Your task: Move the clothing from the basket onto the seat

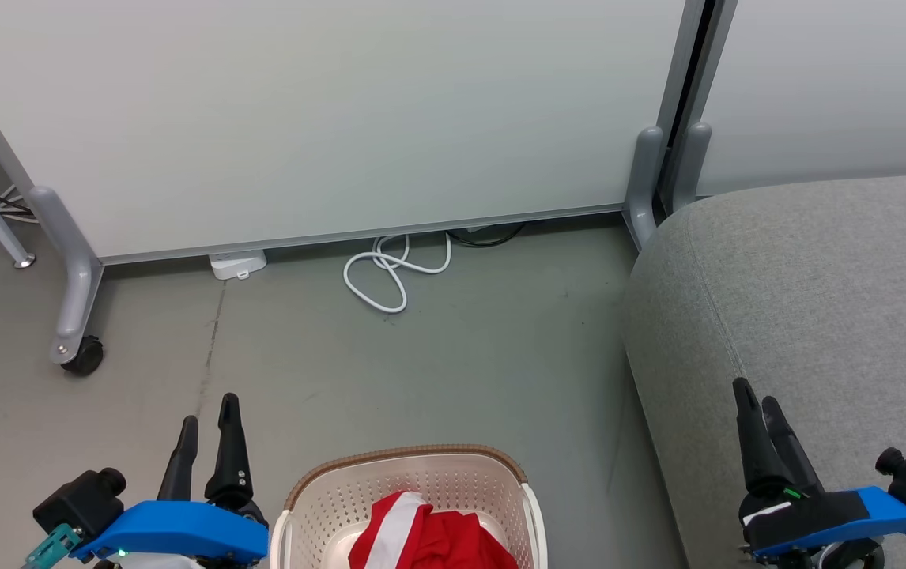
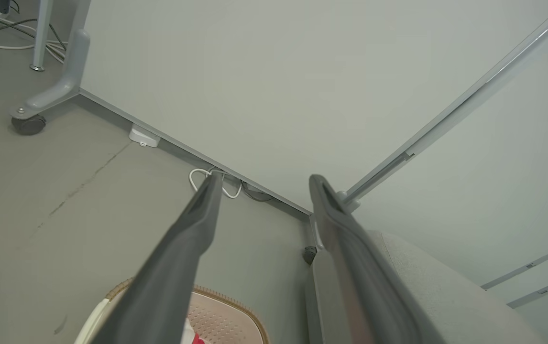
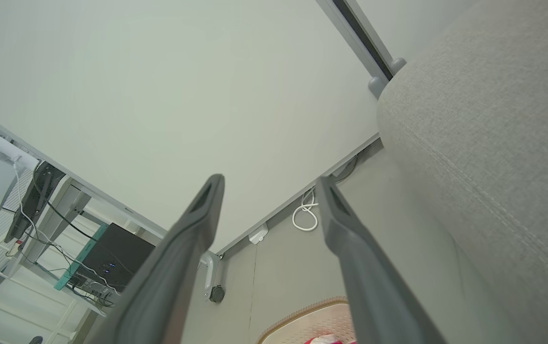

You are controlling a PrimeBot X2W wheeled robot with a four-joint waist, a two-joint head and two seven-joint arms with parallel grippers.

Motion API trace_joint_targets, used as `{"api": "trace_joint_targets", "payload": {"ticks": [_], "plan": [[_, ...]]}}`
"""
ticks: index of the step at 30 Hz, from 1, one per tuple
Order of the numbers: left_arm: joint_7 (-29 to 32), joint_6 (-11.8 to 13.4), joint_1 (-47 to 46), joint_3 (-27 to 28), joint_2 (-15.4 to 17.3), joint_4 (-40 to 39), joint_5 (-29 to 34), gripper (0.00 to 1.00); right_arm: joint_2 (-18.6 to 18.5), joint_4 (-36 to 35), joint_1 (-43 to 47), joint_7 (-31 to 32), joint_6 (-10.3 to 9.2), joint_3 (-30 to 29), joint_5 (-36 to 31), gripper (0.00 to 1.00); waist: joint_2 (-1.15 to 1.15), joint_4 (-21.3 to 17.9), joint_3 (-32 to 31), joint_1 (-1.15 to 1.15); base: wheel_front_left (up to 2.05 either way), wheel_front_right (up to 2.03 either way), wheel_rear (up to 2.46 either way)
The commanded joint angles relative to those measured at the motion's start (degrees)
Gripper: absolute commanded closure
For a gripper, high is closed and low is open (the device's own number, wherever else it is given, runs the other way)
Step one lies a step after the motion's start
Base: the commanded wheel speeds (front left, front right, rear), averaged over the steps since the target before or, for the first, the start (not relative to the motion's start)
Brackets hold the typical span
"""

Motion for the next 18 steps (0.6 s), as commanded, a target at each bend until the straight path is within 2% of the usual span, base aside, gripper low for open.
{"api": "trace_joint_targets", "payload": {"ticks": [1, 18], "plan": [[-0.6, 0.3, -0.3, -0.4, 0.7, -0.9, 1.7, 0.0, -0.5, -0.9, -0.1, -0.4, 0.07, 0.1, -1.8, 0.0, 0.0, 0.0, 0.0, 0.0, 0.0, 0.0, 0.0], [-3.4, 1.6, 0.0, -2.9, 1.8, -0.9, 13.2, 0.0, -0.6, -2.3, 0.2, -1.7, 0.09, 1.0, -13.2, 0.0, 0.0, 0.1, 0.2, 0.0, 0.0, 0.0, 0.0]]}}
